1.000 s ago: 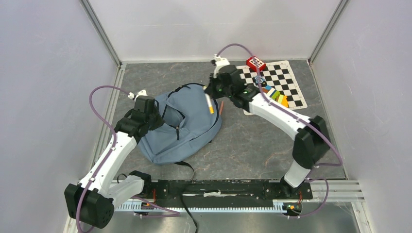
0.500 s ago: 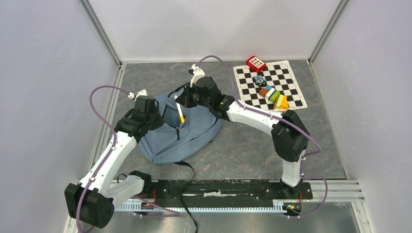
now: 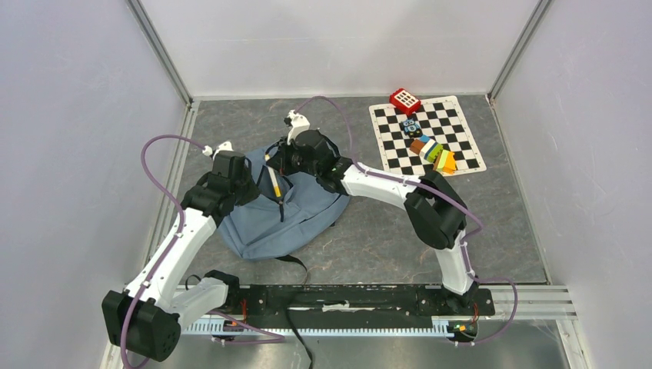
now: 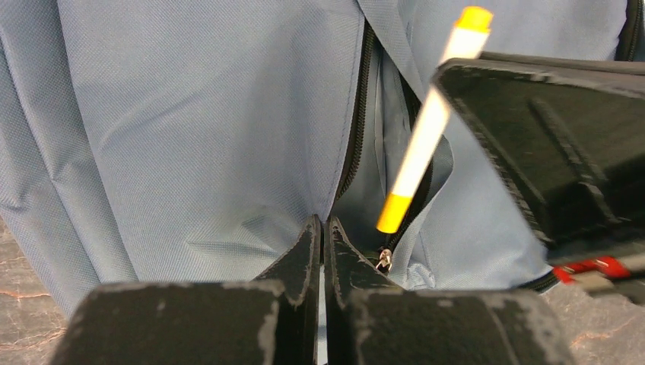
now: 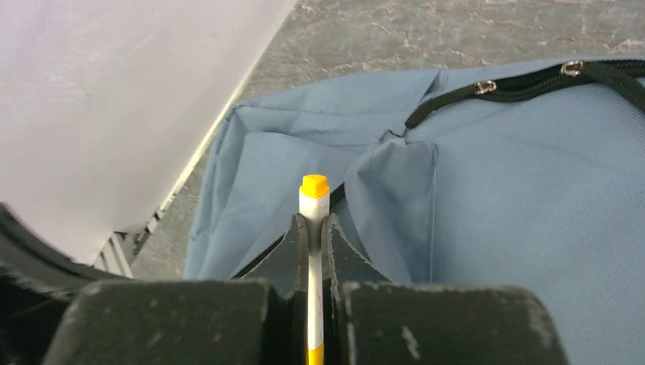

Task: Pack the student bag
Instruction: Place the stationery in the student bag.

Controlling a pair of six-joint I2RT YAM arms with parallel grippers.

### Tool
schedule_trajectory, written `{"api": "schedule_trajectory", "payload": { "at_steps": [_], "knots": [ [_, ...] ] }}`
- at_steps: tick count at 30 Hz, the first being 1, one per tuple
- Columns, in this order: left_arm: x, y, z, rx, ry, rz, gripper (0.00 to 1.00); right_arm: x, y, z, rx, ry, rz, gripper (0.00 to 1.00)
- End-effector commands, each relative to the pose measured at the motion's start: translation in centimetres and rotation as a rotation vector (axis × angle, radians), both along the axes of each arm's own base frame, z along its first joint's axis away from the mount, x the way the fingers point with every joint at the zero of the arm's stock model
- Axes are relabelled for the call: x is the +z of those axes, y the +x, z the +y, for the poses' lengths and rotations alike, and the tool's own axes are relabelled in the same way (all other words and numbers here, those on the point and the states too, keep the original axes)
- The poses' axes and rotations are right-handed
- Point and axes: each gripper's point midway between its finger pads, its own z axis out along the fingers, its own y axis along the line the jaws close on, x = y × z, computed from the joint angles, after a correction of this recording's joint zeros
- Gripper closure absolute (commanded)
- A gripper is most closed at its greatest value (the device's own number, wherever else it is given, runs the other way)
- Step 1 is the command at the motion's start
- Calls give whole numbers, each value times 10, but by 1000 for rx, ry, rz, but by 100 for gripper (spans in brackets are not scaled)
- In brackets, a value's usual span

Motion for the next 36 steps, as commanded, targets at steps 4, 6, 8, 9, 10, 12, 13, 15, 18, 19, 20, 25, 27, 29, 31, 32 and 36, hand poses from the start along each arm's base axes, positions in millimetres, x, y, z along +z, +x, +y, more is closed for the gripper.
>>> {"api": "schedule_trajectory", "payload": {
  "at_steps": [4,6,8,9,10,12,13,15,18,19,20,25,27,29,31,32,36],
  "knots": [
    [28,13,-2,10,-24,-72,98,-7,3,16,28,-23,-25,100],
    [28,14,-1,11,-18,-72,98,-15,-4,14,42,-46,-4,100],
    [28,15,-1,9,-15,-69,98,-23,-9,12,53,-60,27,100],
    [28,15,-1,8,-14,-69,98,-27,-12,14,70,-65,45,100],
    [28,15,-1,7,-12,-68,98,-30,-16,17,92,-71,67,100],
    [27,16,-1,6,-11,-65,98,-34,-20,26,121,-78,98,100],
    [27,16,-2,3,-11,-67,98,-36,-24,31,138,-82,109,100],
    [26,17,-2,0,-11,-63,98,-41,-30,41,160,-99,130,100],
    [28,18,-3,-4,-10,-67,98,-42,-37,52,184,-107,145,100],
    [28,18,-3,-3,-8,-67,98,-42,-37,52,182,-112,148,100],
    [29,18,-3,-4,-8,-70,98,-46,-36,51,170,-128,156,100],
    [29,17,0,3,-1,-71,98,-58,-36,36,125,-202,196,100],
    [30,17,0,3,-1,-71,98,-54,-36,33,114,-204,200,100],
    [30,18,0,4,-2,-72,98,-51,-36,31,104,-205,205,100],
    [30,18,-1,5,-4,-73,98,-51,-37,33,106,-197,209,100],
    [29,18,-1,6,-6,-73,98,-51,-37,34,111,-193,209,100],
    [29,18,-1,4,-6,-72,98,-45,-37,41,137,-166,192,83]
  ]
}}
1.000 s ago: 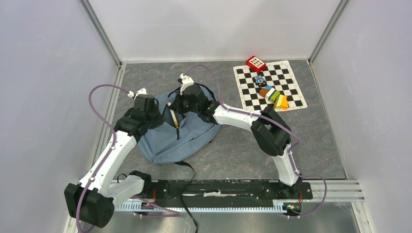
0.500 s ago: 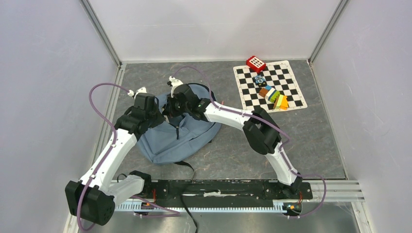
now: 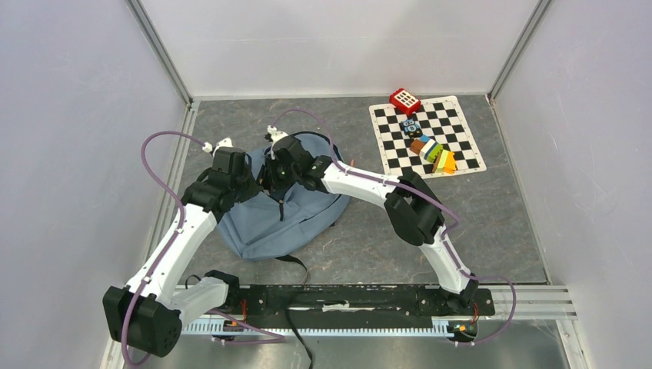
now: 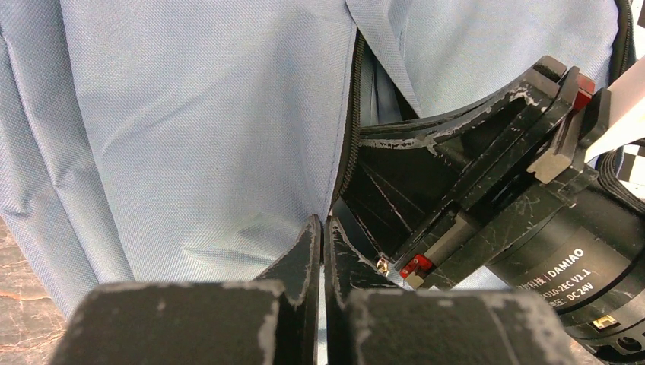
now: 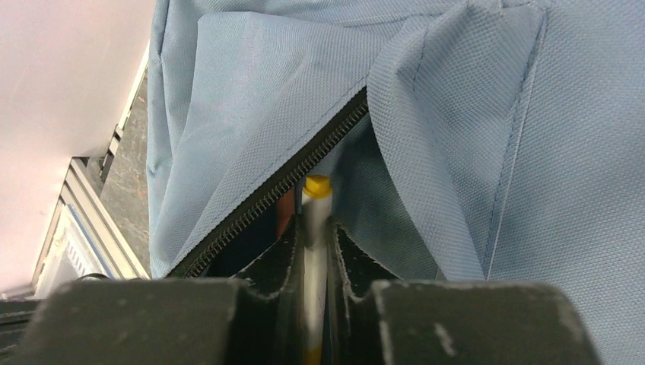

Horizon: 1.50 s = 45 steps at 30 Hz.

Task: Pack the student bag
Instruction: Place the stationery in the student bag, then pick up the stationery from the center of the board.

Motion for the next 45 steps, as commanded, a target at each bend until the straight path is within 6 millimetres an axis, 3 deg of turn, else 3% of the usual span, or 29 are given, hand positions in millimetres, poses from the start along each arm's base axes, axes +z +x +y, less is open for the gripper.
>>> {"api": "schedule_trajectory", "payload": {
  "at_steps": [1,5,9,13,19,23,27,29,34,39,45],
  "knots": [
    [23,12,-1,-2,-8,-71,98,31,3,12,15,58,-48,76],
    [24,12,0,1,-5,-72,98,42,8,9,11,50,-99,64],
    [25,12,1,3,1,-72,98,66,15,3,-1,44,-167,54],
    [28,14,3,10,7,-82,98,93,20,-14,-30,31,-239,51],
    [26,14,4,17,9,-79,98,146,17,-55,-19,15,-416,50],
    [26,13,6,26,7,-83,98,168,26,-116,-117,-131,-571,46],
    [27,12,7,34,4,-89,98,146,49,-191,-275,-232,-539,48],
    [27,10,9,41,4,-93,98,125,59,-225,-346,-269,-484,49],
    [30,5,12,50,7,-103,98,77,79,-286,-498,-337,-335,50],
    [26,0,12,50,1,-91,98,31,89,-311,-557,-430,-206,48],
    [24,-4,10,55,-23,-88,98,-3,105,-292,-509,-474,-110,46]
  ]
}}
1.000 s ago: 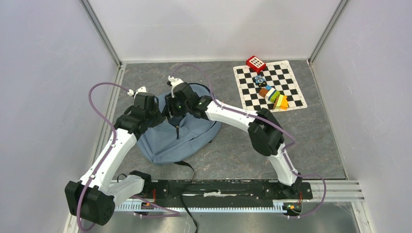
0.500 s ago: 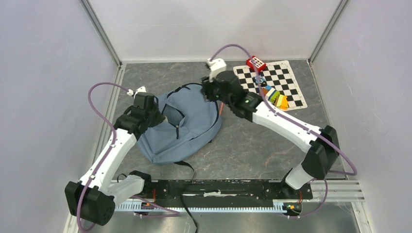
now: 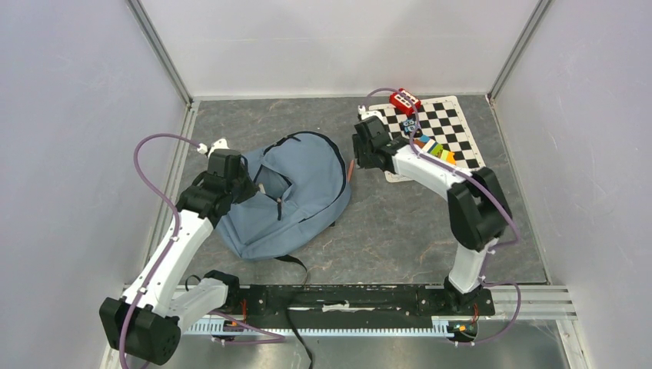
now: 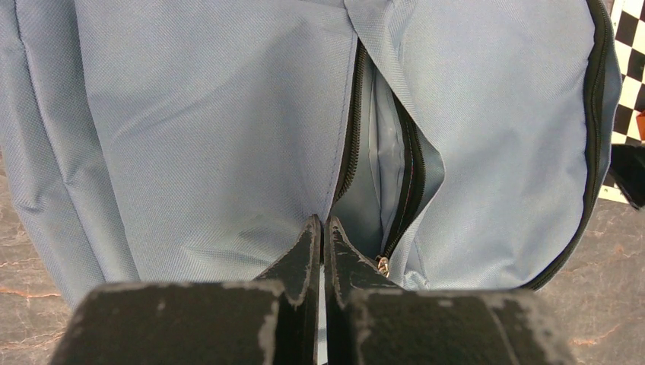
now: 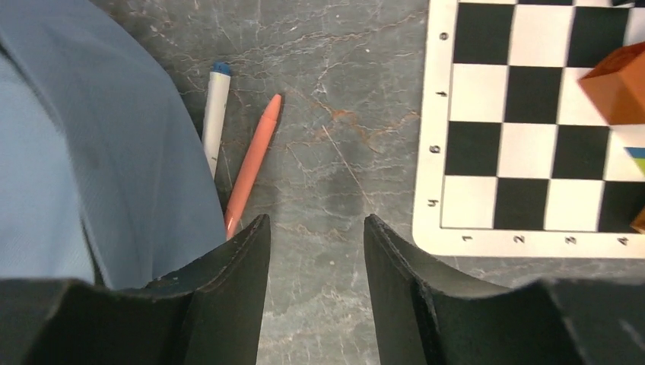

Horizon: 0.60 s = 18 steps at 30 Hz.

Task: Pack the student bag
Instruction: Pick up the stationery from the center of the board.

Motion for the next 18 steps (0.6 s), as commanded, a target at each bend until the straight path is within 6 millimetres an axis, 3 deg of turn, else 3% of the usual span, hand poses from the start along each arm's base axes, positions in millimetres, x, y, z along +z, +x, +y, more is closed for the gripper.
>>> {"api": "schedule_trajectory", "payload": {
  "at_steps": [1,8,12,18],
  "knots": [
    [12,1,4,36,-20,-46,98,-4,18,24,5,43,39,46],
    [12,1,5,29,-11,-46,98,-43,24,50,20,78,166,45],
    [11,3,4,30,-11,-46,98,-60,22,46,11,30,202,45],
    [7,4,3,24,-11,-39,98,-68,20,46,12,1,211,48]
  ]
}}
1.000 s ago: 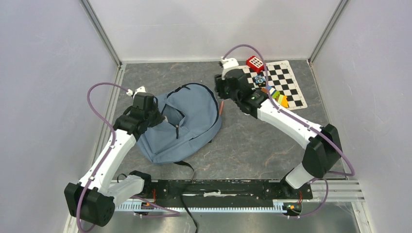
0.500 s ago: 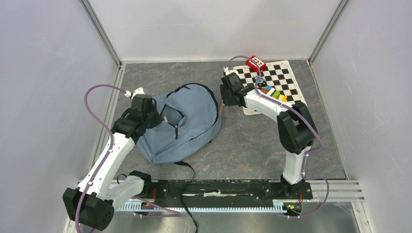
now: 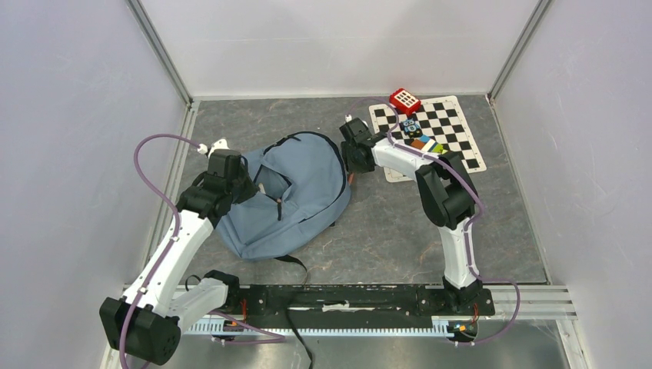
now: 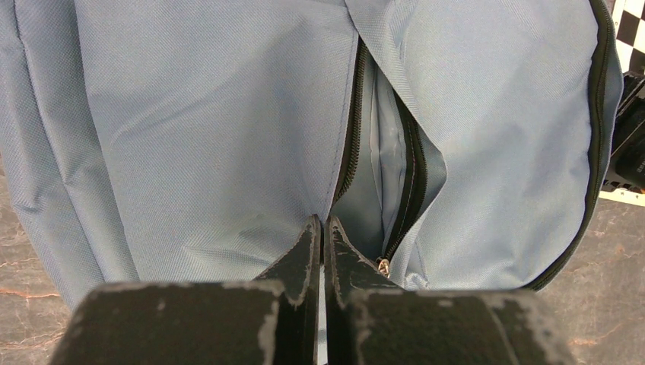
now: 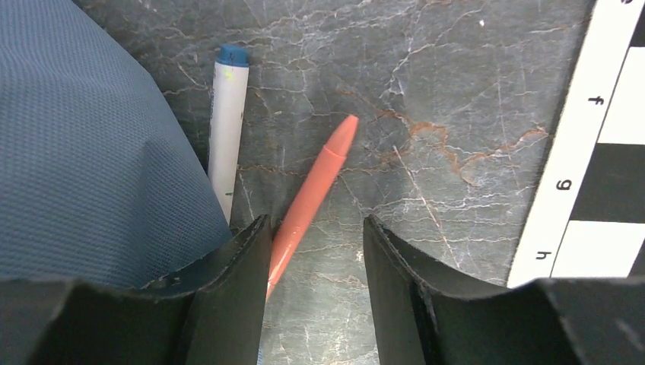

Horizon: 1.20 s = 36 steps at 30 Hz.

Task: Pack the student bag
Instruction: Pick up the stationery from the center of the board.

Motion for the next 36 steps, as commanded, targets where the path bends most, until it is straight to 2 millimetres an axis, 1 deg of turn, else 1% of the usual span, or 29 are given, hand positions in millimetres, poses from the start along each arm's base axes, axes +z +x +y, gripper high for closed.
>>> {"api": "schedule_trajectory", "payload": {
  "at_steps": [1,6,9,18,21,23,25,30,36],
  "knots": [
    [9,4,3,22,-11,-39,98,11,6,11,2,7,-27,48],
    [7,4,2,19,-9,-34,98,8,3,20,32,-14,-27,48],
    [6,4,3,19,-8,-33,98,3,1,23,45,-31,-15,50],
    [6,-2,6,33,-9,-37,98,-7,-6,16,59,-68,8,60],
    [6,-4,7,37,-5,-37,98,-7,-5,12,70,-81,6,67],
    [7,-5,8,40,-5,-40,98,-2,-3,3,73,-115,-13,70],
    [8,-5,9,44,-5,-45,98,-2,-5,-6,70,-122,-6,70],
    [8,-6,9,45,-3,-43,98,-14,-16,-27,37,-72,58,69],
    [8,-6,9,42,-4,-41,98,-24,-24,-22,46,16,106,71]
  ]
}}
